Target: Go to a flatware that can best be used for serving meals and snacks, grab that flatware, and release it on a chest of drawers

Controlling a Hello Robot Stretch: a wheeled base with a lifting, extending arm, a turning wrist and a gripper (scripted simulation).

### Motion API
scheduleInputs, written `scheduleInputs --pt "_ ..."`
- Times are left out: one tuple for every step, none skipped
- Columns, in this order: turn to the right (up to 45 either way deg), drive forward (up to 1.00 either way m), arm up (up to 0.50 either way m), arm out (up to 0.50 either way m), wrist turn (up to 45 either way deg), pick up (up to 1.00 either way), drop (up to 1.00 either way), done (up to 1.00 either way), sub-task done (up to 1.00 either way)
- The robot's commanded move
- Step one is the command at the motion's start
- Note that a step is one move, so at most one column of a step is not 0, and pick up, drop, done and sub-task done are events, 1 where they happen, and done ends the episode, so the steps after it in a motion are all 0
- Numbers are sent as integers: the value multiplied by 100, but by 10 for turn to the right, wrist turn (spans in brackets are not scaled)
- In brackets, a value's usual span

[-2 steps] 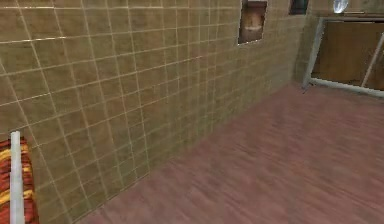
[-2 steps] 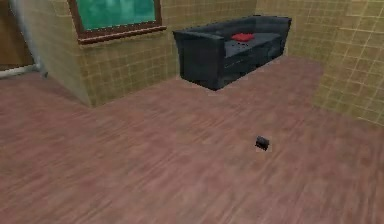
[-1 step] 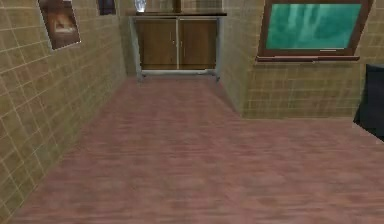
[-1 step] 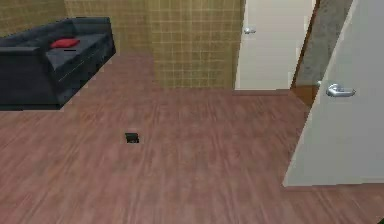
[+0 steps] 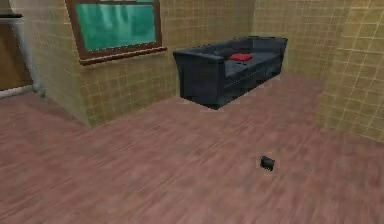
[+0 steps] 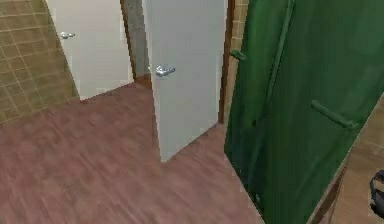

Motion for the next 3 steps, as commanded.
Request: scheduleInputs --pt "450 0 0 0 0 0 0 0 0" --pt "270 0 0 0 0 0 0 0 0" --pt "450 0 0 0 0 0 0 0 0"
